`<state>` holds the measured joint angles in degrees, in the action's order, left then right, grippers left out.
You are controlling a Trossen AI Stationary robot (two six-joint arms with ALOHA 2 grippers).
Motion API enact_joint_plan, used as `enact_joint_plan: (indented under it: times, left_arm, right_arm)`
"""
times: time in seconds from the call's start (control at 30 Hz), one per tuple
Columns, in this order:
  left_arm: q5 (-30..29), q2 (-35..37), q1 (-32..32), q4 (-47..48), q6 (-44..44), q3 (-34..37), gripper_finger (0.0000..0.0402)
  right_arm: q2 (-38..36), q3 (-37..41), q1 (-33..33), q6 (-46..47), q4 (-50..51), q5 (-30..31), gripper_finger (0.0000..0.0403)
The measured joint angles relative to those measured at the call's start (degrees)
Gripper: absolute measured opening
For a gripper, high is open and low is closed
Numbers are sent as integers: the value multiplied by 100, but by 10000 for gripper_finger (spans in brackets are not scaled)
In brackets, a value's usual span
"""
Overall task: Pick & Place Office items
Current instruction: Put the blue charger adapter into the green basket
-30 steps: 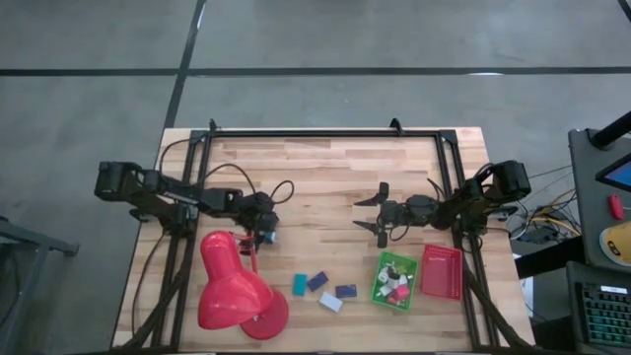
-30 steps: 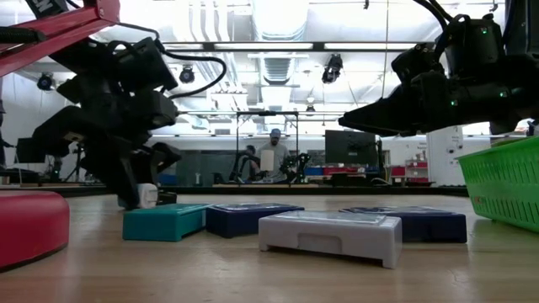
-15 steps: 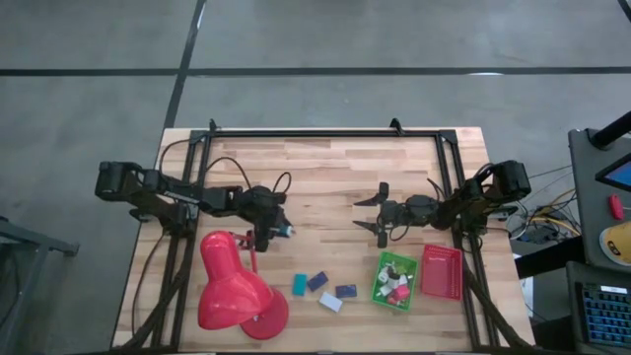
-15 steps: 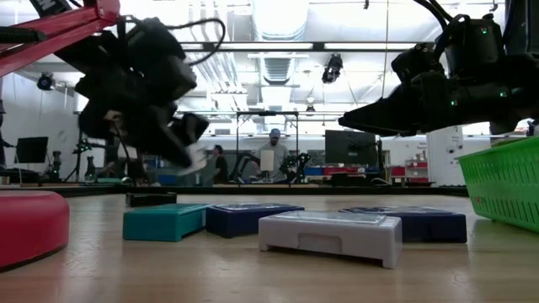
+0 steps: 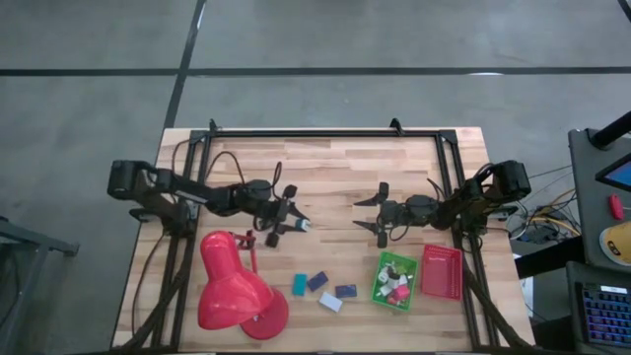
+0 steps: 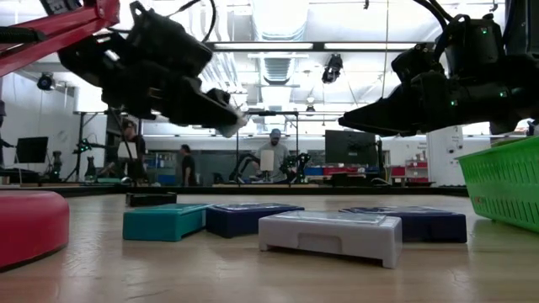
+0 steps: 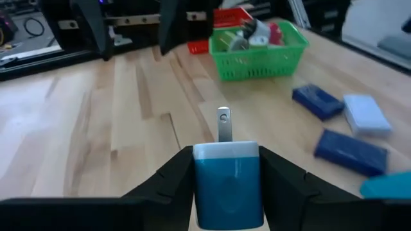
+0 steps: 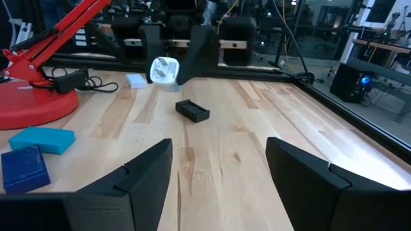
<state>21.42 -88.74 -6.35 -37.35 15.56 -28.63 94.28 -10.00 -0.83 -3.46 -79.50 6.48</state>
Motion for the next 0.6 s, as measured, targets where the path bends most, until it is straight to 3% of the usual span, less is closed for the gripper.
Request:
enact_joint_plan:
  times: [0.27,0.5,0.6]
  left_arm:
    - [16,-1158,15,-250,-229,-836,143]
    - [766,-1910,44,-250,-29,-1532,143]
    - [792,-2001,147,-380,126,-1628,143]
  right_arm:
    - [0,0,1,0,2,0,256]
    - [0,0,1,0,2,0,249]
    - [0,0,0,0,2,0,247]
